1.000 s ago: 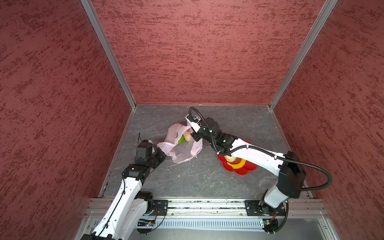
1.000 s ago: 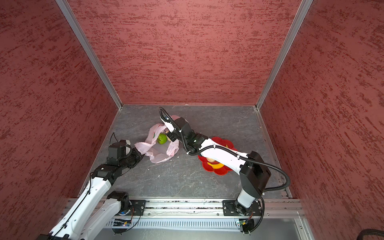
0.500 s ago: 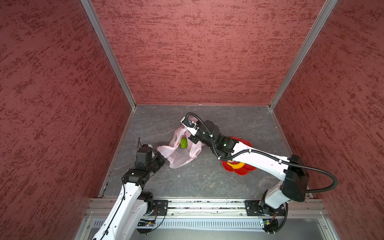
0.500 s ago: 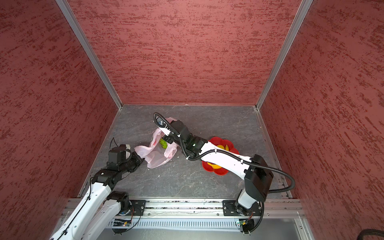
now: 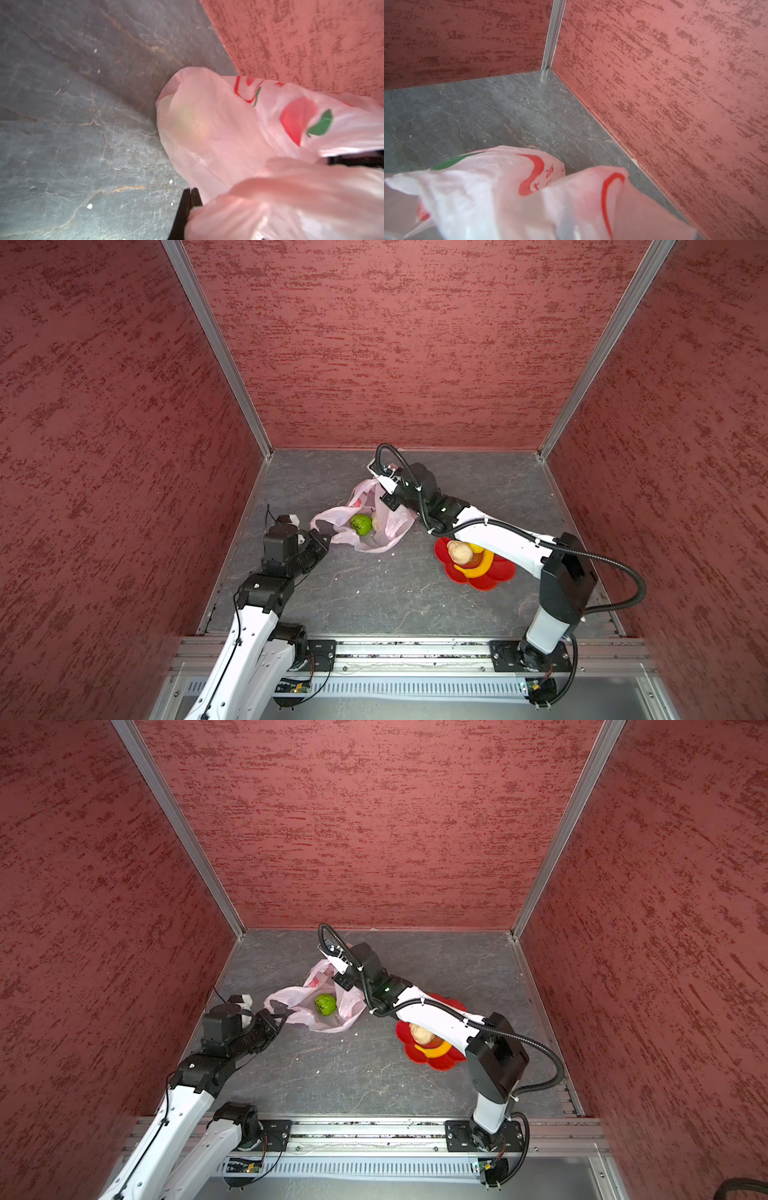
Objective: Take the fake fruits out of the plastic bag
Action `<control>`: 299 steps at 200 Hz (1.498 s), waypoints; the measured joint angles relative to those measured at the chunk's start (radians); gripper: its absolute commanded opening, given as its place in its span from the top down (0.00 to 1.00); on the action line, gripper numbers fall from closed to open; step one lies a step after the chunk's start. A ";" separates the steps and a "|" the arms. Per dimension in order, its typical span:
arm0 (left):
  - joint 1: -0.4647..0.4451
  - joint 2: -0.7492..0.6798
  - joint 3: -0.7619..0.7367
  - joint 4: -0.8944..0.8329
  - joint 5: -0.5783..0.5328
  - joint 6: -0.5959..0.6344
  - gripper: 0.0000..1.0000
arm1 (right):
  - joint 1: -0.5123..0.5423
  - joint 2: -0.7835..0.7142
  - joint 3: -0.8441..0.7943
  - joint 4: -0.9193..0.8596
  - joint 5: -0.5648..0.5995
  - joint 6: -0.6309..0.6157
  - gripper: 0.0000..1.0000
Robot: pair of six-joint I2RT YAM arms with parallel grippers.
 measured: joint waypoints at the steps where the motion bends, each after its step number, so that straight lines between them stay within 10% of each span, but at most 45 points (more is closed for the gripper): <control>1: 0.000 0.002 0.003 0.001 0.000 0.000 1.00 | -0.001 0.002 0.003 0.000 -0.002 0.000 0.93; 82: -0.005 0.135 0.126 0.075 -0.016 0.045 1.00 | -0.069 0.044 0.050 -0.040 -0.125 0.063 0.80; 139: -0.018 0.085 0.065 0.044 0.021 0.044 1.00 | -0.064 -0.138 -0.251 -0.174 -0.105 0.257 0.36; 174: -0.050 -0.002 0.024 -0.065 0.031 0.039 1.00 | -0.039 -0.245 -0.302 -0.275 -0.082 0.361 0.26; 229: -0.074 -0.088 0.000 -0.188 0.018 0.021 1.00 | 0.138 -0.357 -0.259 -0.493 0.047 0.468 0.29; 299: -0.130 -0.065 -0.002 -0.179 0.003 0.014 1.00 | 0.304 -0.410 -0.061 -0.623 0.121 0.573 0.62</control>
